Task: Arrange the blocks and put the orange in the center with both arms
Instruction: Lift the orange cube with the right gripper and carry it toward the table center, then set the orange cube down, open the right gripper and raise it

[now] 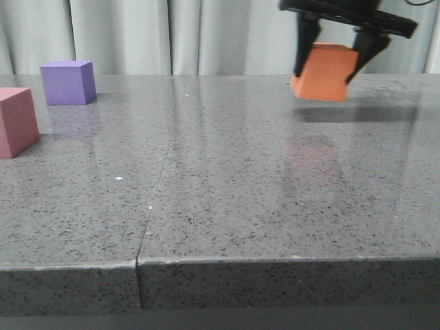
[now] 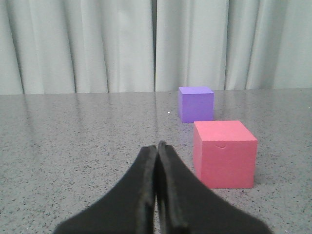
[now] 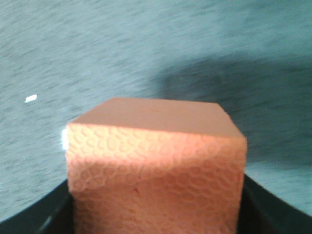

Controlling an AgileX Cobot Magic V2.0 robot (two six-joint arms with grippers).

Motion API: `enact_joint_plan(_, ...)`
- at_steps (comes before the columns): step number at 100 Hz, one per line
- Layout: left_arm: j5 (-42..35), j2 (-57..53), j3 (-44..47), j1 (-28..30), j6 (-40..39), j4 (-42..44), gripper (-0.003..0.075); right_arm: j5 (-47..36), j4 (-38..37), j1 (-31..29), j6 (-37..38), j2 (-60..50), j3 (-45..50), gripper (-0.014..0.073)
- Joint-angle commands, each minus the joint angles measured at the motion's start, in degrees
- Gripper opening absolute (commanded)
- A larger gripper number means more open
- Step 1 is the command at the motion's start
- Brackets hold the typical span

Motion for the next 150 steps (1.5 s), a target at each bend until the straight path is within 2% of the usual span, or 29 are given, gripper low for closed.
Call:
enact_joint_plan(1,-4.5,-1.6,2.3,-0.4,-0.1,-0.5,-0.0020,4.7,0.1,3.1,2.0,-3.4,-2.1,0.0318)
enact_joint_plan(18,-4.5,-1.6,2.3,-0.4,-0.1,-0.5,-0.0020,1.6,-0.1,8.5,5.5,-3.3,-2.1,0.0318)
enact_joint_plan(34,-4.5,-1.6,2.3,-0.4,-0.1,-0.5,-0.0020,0.1,0.1,10.8,8.5,-2.8,-2.5,0.0318)
enact_joint_plan(64,-4.5,-1.6,2.3,-0.4,-0.1,-0.5,-0.0020,-0.7,3.6,11.7,10.0,-0.5,-4.7,0.0318)
enact_joint_plan(102,-4.5,-1.6,2.3,-0.4,-0.1,-0.5,-0.0020,-0.7,4.2,11.8,9.7,1.4,-4.7,0.0325)
enact_joint_plan(109,-4.5,-1.6,2.3,-0.4,-0.1,-0.5,-0.0020,-0.4,5.4,11.8,8.5,1.6,-4.7,0.0356)
enact_joint_plan(129,-4.5,-1.6,2.3,-0.4,-0.1,-0.5,-0.0020,-1.1,5.6,11.9,8.2,1.7,-4.7,0.0549)
enact_joint_plan(150,-4.5,-1.6,2.3,-0.4,-0.1,-0.5,-0.0020,-0.7,5.6,11.9,8.2,1.7,-5.5,0.0561)
